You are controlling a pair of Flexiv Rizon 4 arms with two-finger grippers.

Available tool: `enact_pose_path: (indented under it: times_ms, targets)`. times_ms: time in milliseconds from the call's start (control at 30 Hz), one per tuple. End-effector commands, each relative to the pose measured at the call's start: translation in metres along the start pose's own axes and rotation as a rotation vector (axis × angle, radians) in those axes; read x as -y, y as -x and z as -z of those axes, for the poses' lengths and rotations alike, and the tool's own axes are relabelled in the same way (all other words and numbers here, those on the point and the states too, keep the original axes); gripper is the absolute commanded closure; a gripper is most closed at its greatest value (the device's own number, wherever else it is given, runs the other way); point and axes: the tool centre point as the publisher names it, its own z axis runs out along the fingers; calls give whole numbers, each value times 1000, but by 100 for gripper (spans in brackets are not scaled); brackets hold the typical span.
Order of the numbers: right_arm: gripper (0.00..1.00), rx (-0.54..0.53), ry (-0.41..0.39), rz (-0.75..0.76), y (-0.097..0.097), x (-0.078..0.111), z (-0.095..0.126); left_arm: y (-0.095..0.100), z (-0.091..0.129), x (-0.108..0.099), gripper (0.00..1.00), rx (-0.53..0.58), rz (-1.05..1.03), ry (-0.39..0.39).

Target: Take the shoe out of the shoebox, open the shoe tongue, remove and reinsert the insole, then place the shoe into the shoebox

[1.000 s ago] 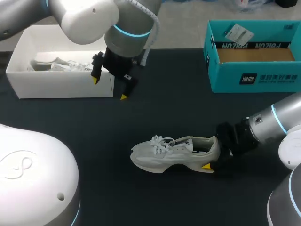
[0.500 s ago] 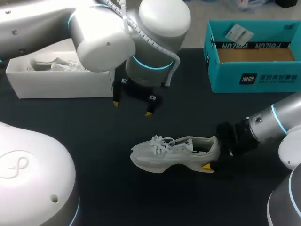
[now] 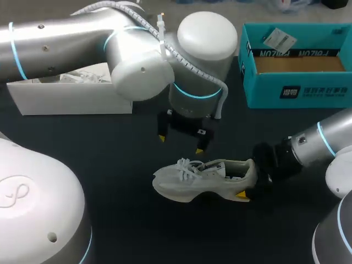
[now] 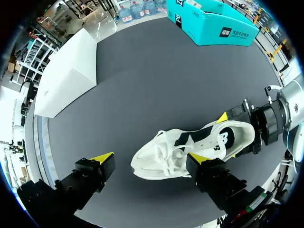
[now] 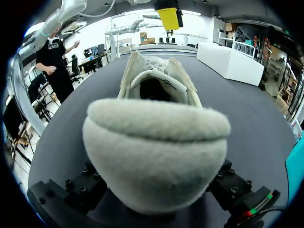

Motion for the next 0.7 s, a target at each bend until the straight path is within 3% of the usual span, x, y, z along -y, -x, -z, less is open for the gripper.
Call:
enact_pose_path:
  times_ms: [33,133,433,700]
  targets:
    - [100,1,-2,0,0,0,-3,-48,-9,7,0,8,-1,-12]
    - [100,1,-2,0,0,0,-3,-65,-11,9,0,-14,-7,-15]
    - [100,1,-2,0,0,0,-3,-88,2,6,0,-46,-13,-23]
    - [100,1,-2,0,0,0,-3,-101,-12,3,0,-67,-28,-2]
